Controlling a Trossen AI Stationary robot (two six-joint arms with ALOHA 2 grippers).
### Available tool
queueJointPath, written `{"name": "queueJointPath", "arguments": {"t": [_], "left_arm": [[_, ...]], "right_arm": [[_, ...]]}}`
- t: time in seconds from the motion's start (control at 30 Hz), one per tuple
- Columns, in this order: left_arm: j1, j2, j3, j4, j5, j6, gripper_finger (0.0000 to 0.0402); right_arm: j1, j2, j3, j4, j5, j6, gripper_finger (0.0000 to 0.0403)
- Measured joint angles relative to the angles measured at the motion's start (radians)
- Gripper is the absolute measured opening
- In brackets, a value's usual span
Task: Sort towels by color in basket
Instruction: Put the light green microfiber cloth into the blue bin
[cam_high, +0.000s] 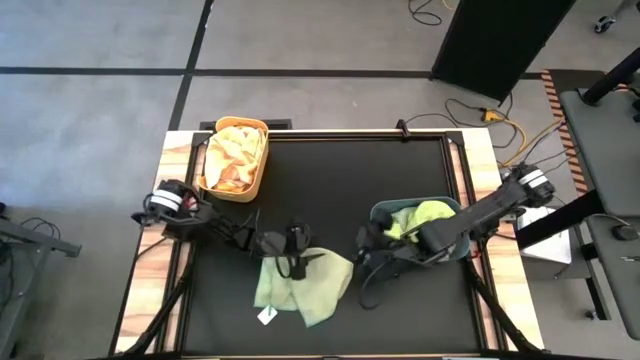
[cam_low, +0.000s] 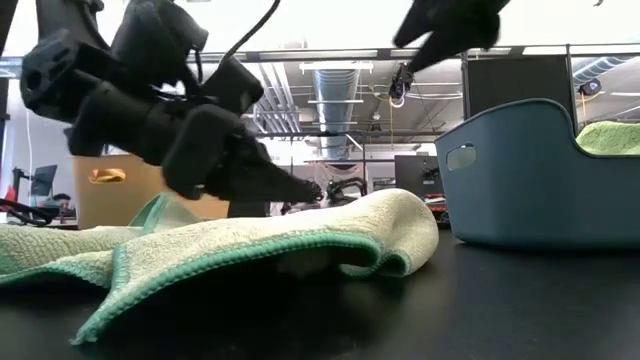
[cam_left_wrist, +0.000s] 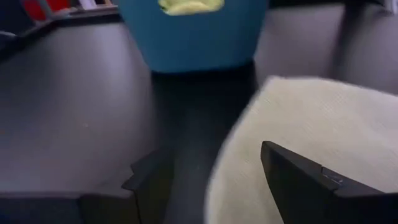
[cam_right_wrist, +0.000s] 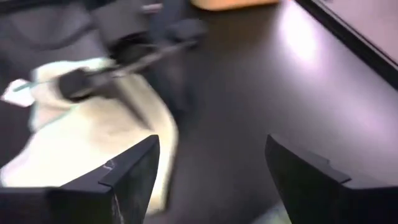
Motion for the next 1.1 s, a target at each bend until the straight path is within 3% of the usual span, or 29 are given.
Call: {"name": "queueJointPath", "arguments": {"t": [0.17,0.37,0.5,0.7,0.87,1.1], "left_arm": [[0.023,-0.049,-0.017,0.003,-0.001,0.047,0.0224],[-0.001,-0.344,-0.095,-0.158,0.000,0.110,0.0223],[-0.005,-0.547,-0.159,-0.155,0.000,0.147,0.0223],[-0.005,-0.752,-0.186,-0.143,0.002,0.239,0.0223],[-0.005,-0.815,-0.186,-0.222,0.003,0.264,0.0223],[-0.007,-0.774,-0.187,-0.313,0.006,0.217,0.0223]], "right_arm": [[-0.011,0.132,0.005,0.174,-0.056,-0.164,0.0269],[-0.019,0.301,0.041,0.303,-0.116,-0.225,0.0267],[-0.029,0.398,0.046,0.424,-0.142,-0.260,0.0278],[-0.064,0.522,0.135,0.450,-0.171,-0.276,0.0301],[-0.085,0.628,0.241,0.457,-0.239,-0.302,0.0319],[-0.111,0.748,0.323,0.458,-0.313,-0.300,0.0309]]}}
